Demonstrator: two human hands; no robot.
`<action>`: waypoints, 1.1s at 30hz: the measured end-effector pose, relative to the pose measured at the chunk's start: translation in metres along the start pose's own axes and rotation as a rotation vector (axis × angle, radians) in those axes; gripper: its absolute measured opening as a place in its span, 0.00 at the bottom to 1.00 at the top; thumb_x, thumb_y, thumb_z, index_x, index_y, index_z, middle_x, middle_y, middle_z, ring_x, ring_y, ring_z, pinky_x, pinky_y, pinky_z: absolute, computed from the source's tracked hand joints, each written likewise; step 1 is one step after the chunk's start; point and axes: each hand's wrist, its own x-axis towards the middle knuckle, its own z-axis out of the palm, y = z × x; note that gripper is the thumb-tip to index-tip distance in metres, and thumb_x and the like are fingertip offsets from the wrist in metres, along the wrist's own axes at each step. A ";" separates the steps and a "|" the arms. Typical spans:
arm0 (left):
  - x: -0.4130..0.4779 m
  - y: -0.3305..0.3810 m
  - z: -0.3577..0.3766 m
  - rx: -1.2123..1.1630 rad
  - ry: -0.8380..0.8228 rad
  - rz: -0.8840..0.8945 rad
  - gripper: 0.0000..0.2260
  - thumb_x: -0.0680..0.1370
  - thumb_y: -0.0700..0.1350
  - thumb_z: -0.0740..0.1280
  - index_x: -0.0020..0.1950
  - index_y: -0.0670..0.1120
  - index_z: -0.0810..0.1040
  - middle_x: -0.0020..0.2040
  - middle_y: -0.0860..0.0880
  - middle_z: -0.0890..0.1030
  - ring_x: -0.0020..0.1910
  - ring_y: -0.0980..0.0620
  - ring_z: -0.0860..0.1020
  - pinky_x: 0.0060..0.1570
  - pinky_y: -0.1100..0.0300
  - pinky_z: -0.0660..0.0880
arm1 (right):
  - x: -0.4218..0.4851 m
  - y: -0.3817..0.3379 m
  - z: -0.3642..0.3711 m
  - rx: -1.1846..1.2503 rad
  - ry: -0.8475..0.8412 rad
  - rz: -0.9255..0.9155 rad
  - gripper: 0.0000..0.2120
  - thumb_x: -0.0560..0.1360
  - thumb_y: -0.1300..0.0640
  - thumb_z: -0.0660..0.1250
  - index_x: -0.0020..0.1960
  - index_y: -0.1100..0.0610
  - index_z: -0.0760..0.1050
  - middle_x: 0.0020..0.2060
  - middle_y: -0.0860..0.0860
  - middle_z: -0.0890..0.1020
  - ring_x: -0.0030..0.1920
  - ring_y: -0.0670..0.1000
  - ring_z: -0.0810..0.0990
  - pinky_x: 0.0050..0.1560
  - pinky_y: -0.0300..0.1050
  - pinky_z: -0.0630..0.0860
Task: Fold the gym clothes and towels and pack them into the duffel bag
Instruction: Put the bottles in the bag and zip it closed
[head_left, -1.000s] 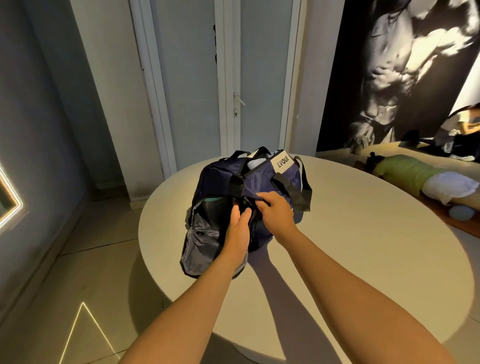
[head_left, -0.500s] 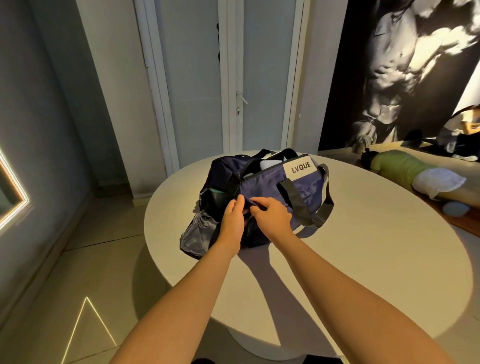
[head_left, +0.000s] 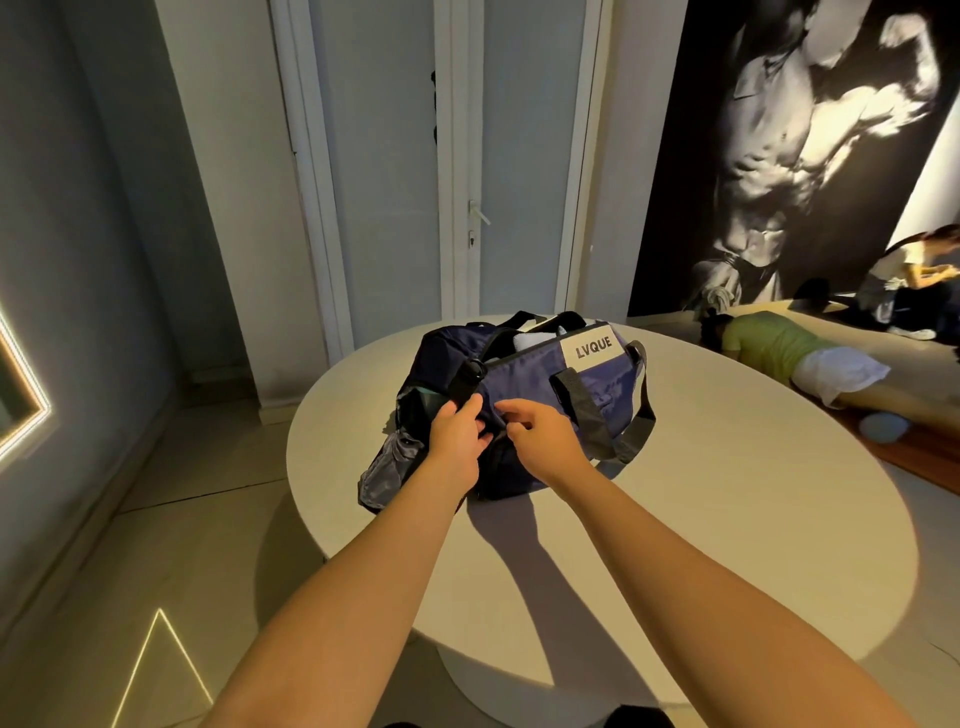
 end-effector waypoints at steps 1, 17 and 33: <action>0.001 0.001 0.001 -0.003 -0.004 -0.008 0.13 0.84 0.42 0.63 0.69 0.42 0.73 0.66 0.40 0.77 0.63 0.43 0.77 0.61 0.49 0.75 | 0.001 -0.001 -0.001 0.006 0.005 0.005 0.19 0.80 0.64 0.59 0.68 0.53 0.77 0.65 0.51 0.80 0.66 0.51 0.77 0.69 0.52 0.72; 0.003 0.021 0.003 0.744 0.380 0.800 0.15 0.77 0.41 0.69 0.61 0.51 0.71 0.61 0.48 0.72 0.59 0.50 0.68 0.58 0.55 0.67 | 0.028 0.018 -0.004 -0.145 0.390 -0.006 0.13 0.80 0.56 0.61 0.60 0.48 0.81 0.56 0.51 0.80 0.59 0.55 0.75 0.59 0.56 0.69; 0.133 0.044 0.154 1.767 -0.524 0.406 0.25 0.83 0.63 0.54 0.80 0.61 0.59 0.76 0.51 0.71 0.72 0.46 0.71 0.66 0.51 0.70 | 0.156 0.082 -0.122 -0.088 0.464 0.395 0.23 0.77 0.57 0.63 0.71 0.44 0.72 0.68 0.48 0.72 0.63 0.58 0.68 0.61 0.54 0.64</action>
